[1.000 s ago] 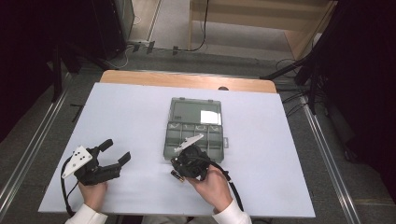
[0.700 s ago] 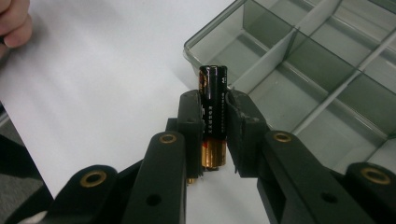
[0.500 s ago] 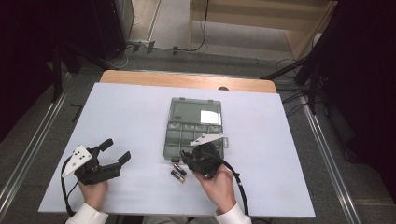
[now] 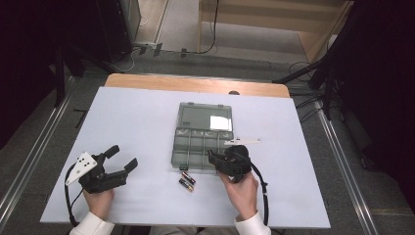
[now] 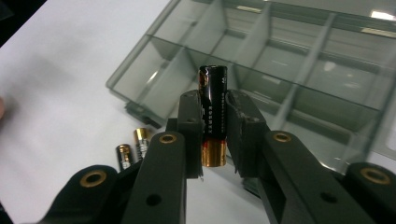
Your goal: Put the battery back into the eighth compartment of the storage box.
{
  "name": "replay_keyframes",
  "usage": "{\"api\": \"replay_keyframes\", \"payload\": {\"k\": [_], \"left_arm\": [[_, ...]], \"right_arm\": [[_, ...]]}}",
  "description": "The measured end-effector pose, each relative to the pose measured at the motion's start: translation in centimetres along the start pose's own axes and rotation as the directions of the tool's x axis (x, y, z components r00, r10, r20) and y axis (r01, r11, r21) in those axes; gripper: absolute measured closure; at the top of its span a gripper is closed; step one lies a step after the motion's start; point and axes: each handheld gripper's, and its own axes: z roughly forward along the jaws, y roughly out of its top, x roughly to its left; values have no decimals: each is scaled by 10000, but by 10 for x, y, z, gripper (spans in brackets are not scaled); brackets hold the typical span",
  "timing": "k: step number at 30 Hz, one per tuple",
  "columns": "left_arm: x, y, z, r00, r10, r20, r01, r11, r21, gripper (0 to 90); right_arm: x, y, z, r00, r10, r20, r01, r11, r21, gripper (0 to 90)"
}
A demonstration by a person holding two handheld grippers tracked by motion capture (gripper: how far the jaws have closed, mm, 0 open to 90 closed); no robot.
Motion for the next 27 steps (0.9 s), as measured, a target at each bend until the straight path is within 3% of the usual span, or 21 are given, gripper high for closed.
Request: {"api": "replay_keyframes", "payload": {"k": [14,22,27], "left_arm": [[1,0,1,9999,-146,64,146,9999,7,133],[1,0,1,9998,-197,72,197,9998,15,132],[1,0,1,9998,-196,82,196,9998,-10,132]], "right_arm": [[-33,-8,-2,9904,1300,466,-1297,9915,-95,779],[-39,-8,0,9830,1792,401,-1792,9838,-32,773],[-38,-7,-3,9829,1808,353,-1804,9835,-131,481]]}}
